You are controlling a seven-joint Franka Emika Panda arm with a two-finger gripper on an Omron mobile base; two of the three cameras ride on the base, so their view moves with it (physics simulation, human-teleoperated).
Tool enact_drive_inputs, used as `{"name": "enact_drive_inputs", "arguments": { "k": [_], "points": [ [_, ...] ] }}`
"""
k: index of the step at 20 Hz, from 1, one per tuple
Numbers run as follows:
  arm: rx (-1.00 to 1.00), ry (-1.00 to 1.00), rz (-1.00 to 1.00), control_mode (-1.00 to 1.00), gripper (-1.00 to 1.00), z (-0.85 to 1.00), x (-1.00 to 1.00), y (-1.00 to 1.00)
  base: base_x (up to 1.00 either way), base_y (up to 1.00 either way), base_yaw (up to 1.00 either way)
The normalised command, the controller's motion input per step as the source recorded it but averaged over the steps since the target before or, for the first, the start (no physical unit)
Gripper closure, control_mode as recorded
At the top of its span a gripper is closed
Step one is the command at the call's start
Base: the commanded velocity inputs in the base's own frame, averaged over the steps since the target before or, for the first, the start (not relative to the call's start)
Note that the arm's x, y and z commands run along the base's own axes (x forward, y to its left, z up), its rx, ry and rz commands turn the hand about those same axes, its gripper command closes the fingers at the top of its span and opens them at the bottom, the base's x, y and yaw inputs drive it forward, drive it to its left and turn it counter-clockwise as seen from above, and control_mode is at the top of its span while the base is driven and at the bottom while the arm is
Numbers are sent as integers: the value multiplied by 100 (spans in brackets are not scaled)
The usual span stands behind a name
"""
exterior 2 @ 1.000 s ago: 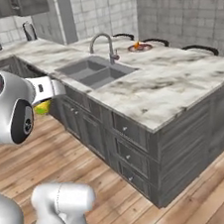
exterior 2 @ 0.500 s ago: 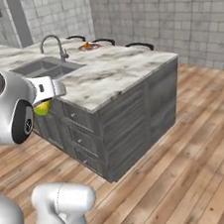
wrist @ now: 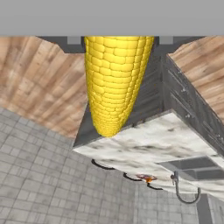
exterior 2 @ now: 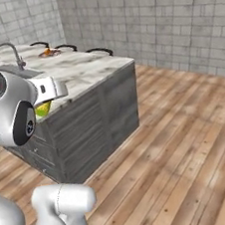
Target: Take the cheese, steak, and corn from the fridge and place them on the plate on the dining counter to create an appetizer plate.
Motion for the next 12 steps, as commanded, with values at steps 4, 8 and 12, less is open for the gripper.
{"name": "enact_drive_inputs", "arguments": {
  "k": [4,8,12],
  "points": [
    [0,0,0,100,100,0,0,0,100,-72,-8],
    [0,0,0,100,100,0,0,0,100,-72,-1],
    [0,0,0,100,100,0,0,0,100,-96,0]
  ]
}}
